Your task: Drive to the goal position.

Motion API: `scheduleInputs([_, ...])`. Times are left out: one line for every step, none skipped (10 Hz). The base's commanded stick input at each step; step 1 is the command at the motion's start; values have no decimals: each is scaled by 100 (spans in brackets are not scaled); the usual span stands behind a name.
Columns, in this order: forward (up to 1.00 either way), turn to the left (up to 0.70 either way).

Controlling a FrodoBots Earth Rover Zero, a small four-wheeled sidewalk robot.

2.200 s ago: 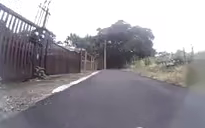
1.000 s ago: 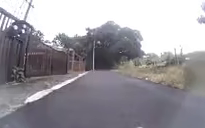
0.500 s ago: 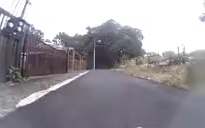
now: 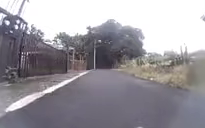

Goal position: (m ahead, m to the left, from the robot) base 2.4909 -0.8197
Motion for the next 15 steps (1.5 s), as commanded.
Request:
scheduleInputs([50, 1])
scheduleInputs([50, 1])
scheduleInputs([50, 1])
scheduleInputs([50, 1])
scheduleInputs([50, 1])
scheduleInputs([50, 1])
scheduleInputs([50, 1])
scheduleInputs([50, 1])
scheduleInputs([50, 1])
scheduleInputs([50, 1])
scheduleInputs([50, 1])
scheduleInputs([50, 1])
scheduleInputs([50, 1])
scheduleInputs([50, 1])
scheduleInputs([50, 1])
